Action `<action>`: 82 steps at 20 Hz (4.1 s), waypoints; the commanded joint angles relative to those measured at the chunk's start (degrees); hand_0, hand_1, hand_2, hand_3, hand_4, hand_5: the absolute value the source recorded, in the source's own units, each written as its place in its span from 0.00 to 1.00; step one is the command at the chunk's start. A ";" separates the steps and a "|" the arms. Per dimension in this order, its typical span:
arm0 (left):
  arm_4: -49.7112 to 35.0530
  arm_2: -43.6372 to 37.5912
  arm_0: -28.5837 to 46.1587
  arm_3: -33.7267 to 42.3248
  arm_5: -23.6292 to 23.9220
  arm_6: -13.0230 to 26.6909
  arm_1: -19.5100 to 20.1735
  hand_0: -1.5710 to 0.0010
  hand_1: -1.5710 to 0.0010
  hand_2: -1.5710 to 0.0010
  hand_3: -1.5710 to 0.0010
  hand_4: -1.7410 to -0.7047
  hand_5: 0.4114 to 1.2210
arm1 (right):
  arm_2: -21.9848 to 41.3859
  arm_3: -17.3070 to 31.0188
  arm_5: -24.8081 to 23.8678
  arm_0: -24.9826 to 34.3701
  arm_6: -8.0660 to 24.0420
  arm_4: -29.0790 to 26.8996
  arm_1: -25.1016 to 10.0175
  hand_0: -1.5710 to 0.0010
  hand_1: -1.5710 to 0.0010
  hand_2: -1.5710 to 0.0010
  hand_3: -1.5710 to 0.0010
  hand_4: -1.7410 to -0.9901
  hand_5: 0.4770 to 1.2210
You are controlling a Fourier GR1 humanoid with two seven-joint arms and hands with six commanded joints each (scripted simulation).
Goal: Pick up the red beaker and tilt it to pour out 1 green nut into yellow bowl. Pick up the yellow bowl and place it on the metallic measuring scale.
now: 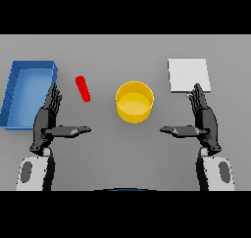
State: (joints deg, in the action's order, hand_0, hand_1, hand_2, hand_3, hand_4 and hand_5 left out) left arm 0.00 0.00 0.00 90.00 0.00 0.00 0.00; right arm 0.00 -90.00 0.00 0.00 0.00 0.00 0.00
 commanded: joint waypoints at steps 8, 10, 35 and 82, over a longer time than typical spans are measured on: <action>5.59 4.90 4.88 6.77 -0.64 -2.30 2.19 1.00 1.00 1.00 1.00 0.58 0.31 | 4.82 -4.15 -3.18 -2.92 -5.76 11.05 -3.00 1.00 1.00 1.00 1.00 0.89 0.13; 7.52 6.99 7.98 10.76 -1.33 -0.94 3.28 1.00 1.00 1.00 1.00 0.58 0.31 | 6.74 -6.13 -4.06 -4.59 -5.95 15.39 -4.22 1.00 1.00 1.00 1.00 0.90 0.13; 10.40 0.58 -21.51 -25.98 -0.07 -2.39 3.96 1.00 1.00 1.00 1.00 0.52 0.31 | 5.87 -7.38 0.20 -4.63 -4.94 9.97 -4.34 1.00 1.00 1.00 1.00 0.68 0.21; 21.63 12.84 -39.08 -29.75 -1.92 1.26 11.75 0.00 0.00 0.00 0.00 0.00 0.88 | 6.19 -8.13 -0.88 -5.08 -5.10 12.76 -5.39 1.00 1.00 1.00 1.00 0.74 0.25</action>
State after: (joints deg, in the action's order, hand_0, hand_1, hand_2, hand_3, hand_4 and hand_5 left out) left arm 21.55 12.83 -39.13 60.26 -1.90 1.32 11.73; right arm 6.19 -98.14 -0.89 -5.04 -5.02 12.76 -5.40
